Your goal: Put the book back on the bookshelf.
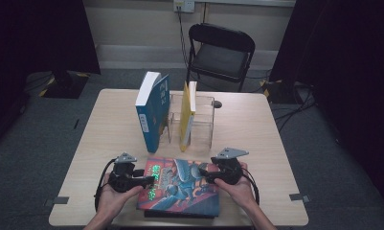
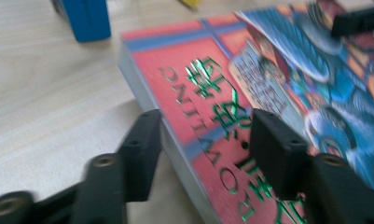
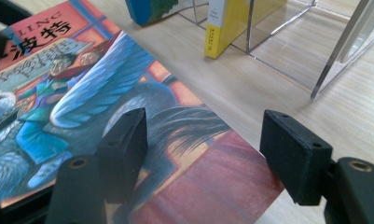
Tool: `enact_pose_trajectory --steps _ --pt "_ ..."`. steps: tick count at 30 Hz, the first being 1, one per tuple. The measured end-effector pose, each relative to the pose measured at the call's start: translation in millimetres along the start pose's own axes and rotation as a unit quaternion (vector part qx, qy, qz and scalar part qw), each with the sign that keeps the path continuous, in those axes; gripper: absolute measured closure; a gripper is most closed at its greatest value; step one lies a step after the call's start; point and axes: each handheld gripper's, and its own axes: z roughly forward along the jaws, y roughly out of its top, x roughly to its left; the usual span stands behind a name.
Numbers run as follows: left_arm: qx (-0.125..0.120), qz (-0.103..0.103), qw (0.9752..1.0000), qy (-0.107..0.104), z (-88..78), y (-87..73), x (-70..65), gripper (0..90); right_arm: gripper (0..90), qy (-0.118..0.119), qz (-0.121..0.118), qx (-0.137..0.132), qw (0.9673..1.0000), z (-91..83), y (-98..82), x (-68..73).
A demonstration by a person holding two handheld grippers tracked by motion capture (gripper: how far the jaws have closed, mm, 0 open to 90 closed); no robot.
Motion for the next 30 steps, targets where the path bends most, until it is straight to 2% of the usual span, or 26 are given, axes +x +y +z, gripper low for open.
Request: enact_pose_trajectory --steps 1,3,5,9,10,12,15,17,19,21,23,25,27,28,30 --pt "-0.002 -0.004 1.0 -0.007 1.0 0.6 1.3 51.3 36.9 -0.001 -0.006 0.0 1.0 -2.0 -0.7 2.0" --pt "-0.004 0.005 1.0 -0.003 3.3 2.9 0.2 53.6 39.6 -0.004 -0.015 -0.001 0.9999 -6.6 -3.9 6.2" --pt "-0.003 0.015 0.9999 0.002 7.4 7.6 -2.7 54.4 41.4 -0.001 -0.012 -0.003 0.9999 -11.7 -8.6 8.6" --pt "-0.005 0.024 0.9997 -0.006 17.7 16.6 -2.9 57.1 45.7 0.015 -0.005 0.0 0.9999 -23.4 -18.1 13.3" --pt "-0.003 0.036 0.9993 -0.003 20.0 19.4 -4.1 57.6 46.2 0.019 -0.004 -0.001 0.9998 -26.6 -21.1 15.5" --pt "0.004 0.047 0.9989 -0.002 25.3 25.8 -6.5 58.5 46.1 0.027 -0.005 0.003 0.9996 -33.0 -26.3 21.1" --pt "-0.001 0.045 0.999 -0.005 35.6 33.1 -8.8 59.7 46.0 0.038 -0.01 0.012 0.9992 -42.2 -32.5 29.7" --pt "-0.001 0.057 0.9983 -0.006 42.7 38.2 -13.9 60.4 46.2 0.047 -0.015 0.016 0.9986 -47.5 -36.5 35.0" --pt "0.013 0.074 0.9971 -0.009 49.5 47.0 -18.0 60.6 45.6 0.059 -0.021 0.025 0.9977 -51.0 -38.0 41.0" --pt "0.022 0.07 0.9971 -0.021 56.2 54.1 -18.3 60.9 46.4 0.07 -0.023 0.032 0.9968 -52.7 -38.2 42.7" --pt "0.025 0.071 0.9966 -0.036 62.0 58.4 -18.5 61.1 51.7 0.074 -0.025 0.032 0.9964 -51.3 -35.1 39.9" --pt "0.025 0.067 0.9965 -0.043 64.2 60.4 -17.8 61.0 45.7 0.073 -0.023 0.029 0.9967 -45.2 -27.2 33.8" --pt "0.024 0.053 0.9973 -0.045 62.4 58.7 -15.9 60.9 45.8 0.077 -0.017 0.024 0.9966 -34.7 -15.7 27.0" --pt "0.025 0.055 0.9974 -0.039 59.4 57.6 -15.8 61.6 46.0 0.08 -0.013 0.021 0.9965 -28.4 -9.8 24.5" --pt "0.019 0.06 0.9973 -0.038 50.4 51.5 -16.3 61.1 46.8 0.086 -0.023 0.029 0.9957 -14.1 0.7 23.7"
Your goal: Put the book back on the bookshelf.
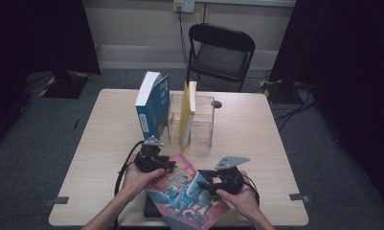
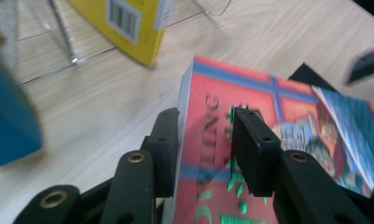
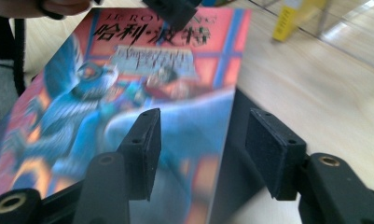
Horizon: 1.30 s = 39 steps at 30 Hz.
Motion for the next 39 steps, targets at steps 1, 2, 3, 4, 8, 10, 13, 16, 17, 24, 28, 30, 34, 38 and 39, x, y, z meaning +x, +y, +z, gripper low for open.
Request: enact_pose_trajectory --steps 1,2,3,4,8,10,13,16,17,24,28,30,34,38,39 --pt "0.007 0.001 1.0 -0.001 -5.2 -4.2 -0.4 58.0 47.3 0.003 -0.001 0.001 1.0 6.0 3.7 -1.1" --pt "0.008 0.003 1.0 0.002 -12.6 -9.3 -0.7 57.0 47.7 0.009 0.001 0.003 1.0 11.6 5.9 -2.1" --pt "0.006 0.006 1.0 0.002 -19.8 -15.1 -1.4 56.1 47.5 0.013 0.002 0.005 0.9999 16.2 6.5 -2.7" --pt "0.006 0.005 1.0 0.001 -27.4 -21.4 -1.3 54.0 47.3 0.02 0.012 0.0 0.9997 18.8 6.2 -4.1" --pt "0.008 -0.004 0.9999 0.007 -53.2 -52.1 1.5 51.8 48.3 0.027 0.022 -0.001 0.9994 19.6 4.6 -6.8" --pt "-0.002 -0.018 0.9998 0.004 -62.8 -67.0 3.0 46.1 48.4 0.024 0.023 -0.001 0.9994 19.6 4.2 -6.1" --pt "-0.005 -0.025 0.9997 0.003 -74.1 -78.4 2.3 49.1 48.4 0.023 0.027 -0.006 0.9994 19.6 2.6 -5.7" --pt "-0.003 -0.035 0.9994 0.007 -72.6 -85.8 -0.1 48.9 48.0 0.025 0.034 -0.012 0.999 19.5 0.0 -6.8" --pt "-0.002 -0.032 0.9995 0.009 -72.3 -84.9 0.0 47.5 48.0 0.026 0.037 -0.014 0.9989 19.5 -0.9 -7.2" --pt "-0.02 -0.037 0.9991 -0.003 -65.9 -78.2 8.8 50.4 47.6 0.01 0.035 -0.014 0.9992 15.4 -3.2 -2.6" --pt "-0.029 -0.009 0.9995 0.009 -60.1 -71.4 2.5 67.5 47.2 -0.004 0.032 -0.012 0.9994 8.1 -7.7 0.6" --pt "-0.027 -0.009 0.9995 0.014 -55.4 -66.9 3.0 68.7 47.2 -0.011 0.034 -0.013 0.9993 3.2 -11.8 2.7" --pt "-0.036 -0.026 0.999 0.002 -45.9 -60.6 9.7 68.2 47.1 -0.016 0.043 -0.017 0.9988 -6.8 -21.9 5.8" --pt "-0.032 -0.035 0.9989 0.005 -36.9 -50.8 12.8 65.0 46.9 -0.025 0.048 -0.017 0.9984 -14.8 -28.9 11.1" --pt "-0.031 -0.039 0.9988 0.005 -34.1 -47.9 13.2 64.9 46.8 -0.027 0.048 -0.016 0.9983 -16.9 -30.6 12.4"
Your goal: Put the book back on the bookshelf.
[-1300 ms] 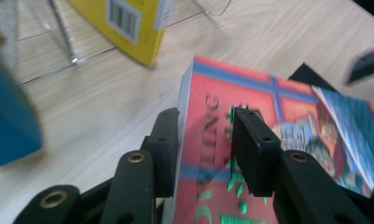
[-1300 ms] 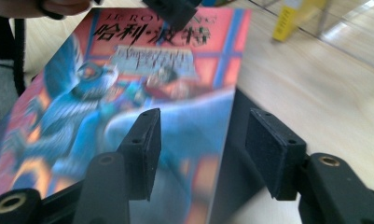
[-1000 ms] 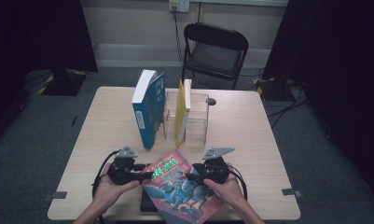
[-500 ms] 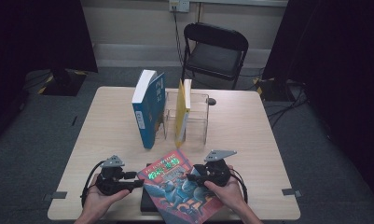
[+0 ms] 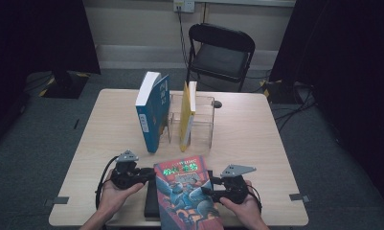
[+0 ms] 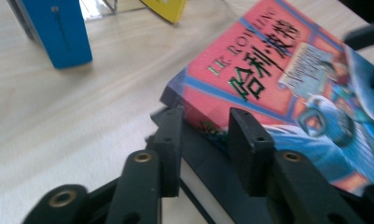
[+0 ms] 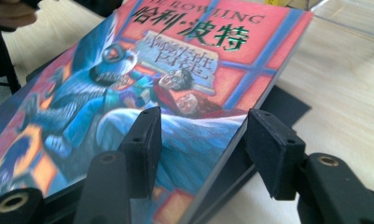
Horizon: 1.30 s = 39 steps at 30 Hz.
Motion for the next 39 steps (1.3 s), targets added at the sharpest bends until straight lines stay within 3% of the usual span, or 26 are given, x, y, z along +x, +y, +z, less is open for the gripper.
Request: enact_pose_trajectory --steps 3,5,8,10,14,18,22,25,33,39 --pt "0.005 0.001 0.9999 0.016 10.0 5.7 -0.3 64.8 46.8 0.0 0.006 0.0 1.0 -6.8 -6.1 2.4" --pt "0.002 -0.005 0.9999 0.013 10.9 6.5 1.5 63.5 46.9 0.002 0.01 -0.003 0.9999 -9.9 -9.6 2.8" --pt "-0.003 -0.031 0.9995 -0.006 5.9 5.9 4.0 51.1 46.7 0.007 0.016 -0.006 0.9998 -9.5 -10.4 1.1" --pt "-0.005 -0.027 0.9995 -0.015 1.4 4.7 -0.9 51.2 47.5 0.01 0.018 -0.009 0.9997 -8.7 -10.2 -1.2" --pt "-0.009 -0.013 0.9991 -0.039 -1.0 2.9 -14.8 48.7 48.9 -0.008 0.023 -0.015 0.9996 -4.0 -3.7 -4.5" --pt "0.017 0.0 0.9992 -0.037 7.6 -1.9 -23.6 48.9 48.6 -0.025 0.048 -0.021 0.9983 5.8 6.3 -13.7" --pt "0.011 -0.013 0.999 -0.041 10.1 -3.3 -24.7 47.2 47.9 -0.038 0.071 -0.027 0.9964 12.9 12.5 -19.9" --pt "0.009 -0.014 0.9992 -0.037 10.2 -4.3 -25.9 46.4 47.4 -0.038 0.091 -0.037 0.9944 15.2 10.0 -20.5" --pt "0.015 -0.001 0.9994 -0.03 10.6 -3.7 -30.9 42.1 47.7 -0.03 0.108 -0.036 0.993 12.2 4.8 -15.8" --pt "0.011 -0.006 0.9996 -0.027 10.6 -5.1 -32.6 42.0 55.9 -0.02 0.122 -0.041 0.9914 5.7 3.7 -15.3"
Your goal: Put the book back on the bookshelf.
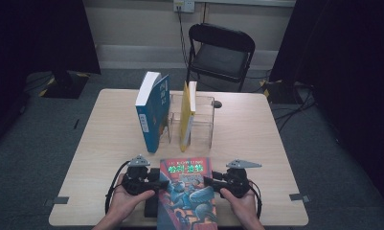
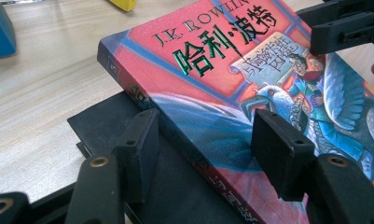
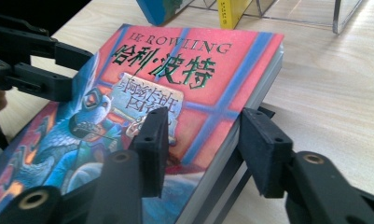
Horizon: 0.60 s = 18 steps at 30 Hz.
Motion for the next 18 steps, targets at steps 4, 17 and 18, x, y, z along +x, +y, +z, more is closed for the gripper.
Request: enact_pose_trajectory --steps 4,17,18 --pt "0.008 -0.001 1.0 0.002 -1.0 0.2 -1.7 41.9 56.9 0.002 0.02 -0.003 0.9998 -0.3 -4.0 -1.6" --pt "0.0 -0.001 1.0 0.001 -1.2 -2.0 -2.2 41.9 60.4 0.009 0.073 -0.014 0.9972 1.0 -4.6 -5.0" --pt "0.001 -0.001 1.0 0.001 -1.2 -2.0 -2.2 41.8 60.9 0.013 0.078 -0.014 0.9968 -0.3 -5.3 -5.6"
